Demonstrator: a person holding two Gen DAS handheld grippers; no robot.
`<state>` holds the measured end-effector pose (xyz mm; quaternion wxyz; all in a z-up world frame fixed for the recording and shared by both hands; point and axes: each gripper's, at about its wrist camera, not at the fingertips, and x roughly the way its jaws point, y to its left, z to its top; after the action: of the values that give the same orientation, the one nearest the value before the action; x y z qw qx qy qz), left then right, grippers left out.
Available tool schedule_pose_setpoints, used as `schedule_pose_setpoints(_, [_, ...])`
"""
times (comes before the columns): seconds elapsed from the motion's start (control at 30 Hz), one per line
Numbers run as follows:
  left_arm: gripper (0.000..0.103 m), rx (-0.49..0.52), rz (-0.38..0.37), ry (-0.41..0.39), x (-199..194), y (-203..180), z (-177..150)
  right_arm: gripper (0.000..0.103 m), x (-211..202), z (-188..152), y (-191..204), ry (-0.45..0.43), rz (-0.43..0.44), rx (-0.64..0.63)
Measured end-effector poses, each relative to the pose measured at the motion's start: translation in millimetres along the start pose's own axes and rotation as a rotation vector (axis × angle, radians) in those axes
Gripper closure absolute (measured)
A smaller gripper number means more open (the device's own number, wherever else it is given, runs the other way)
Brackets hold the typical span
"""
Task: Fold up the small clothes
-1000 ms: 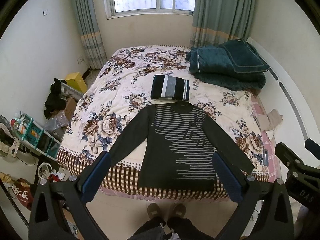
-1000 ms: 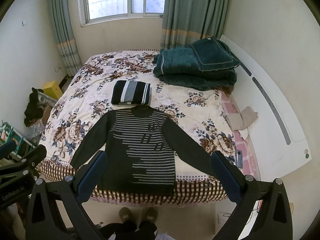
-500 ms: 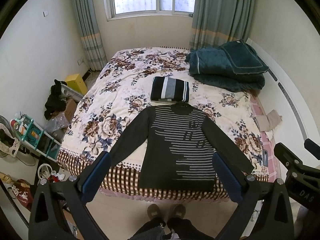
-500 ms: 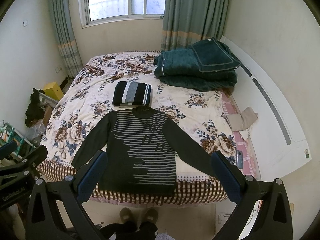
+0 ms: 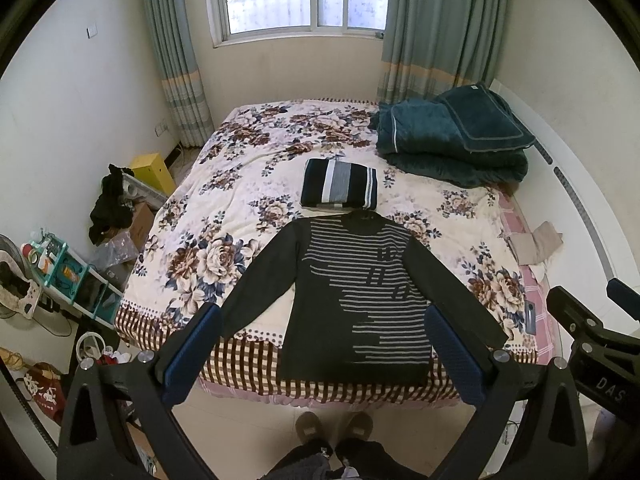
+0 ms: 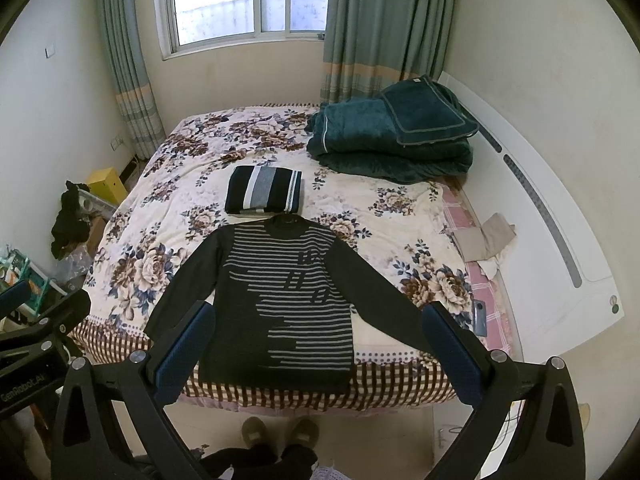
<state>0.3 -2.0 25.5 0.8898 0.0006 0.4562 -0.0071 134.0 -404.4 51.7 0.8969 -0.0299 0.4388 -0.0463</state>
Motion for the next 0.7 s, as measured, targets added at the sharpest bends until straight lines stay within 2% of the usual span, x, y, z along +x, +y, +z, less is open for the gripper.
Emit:
schedule_pose_setpoints(0.3, [0.0, 0.005, -0.001, -0.006, -1, -3, 2, 0.0, 2, -9, -3, -0.002, 0.005, 0.001])
schedule_pose_setpoints(0.7, [0.0, 0.001, -0.004, -0.021, -2, 1, 11, 0.0, -4, 4, 1, -0.009, 0.004, 0.003])
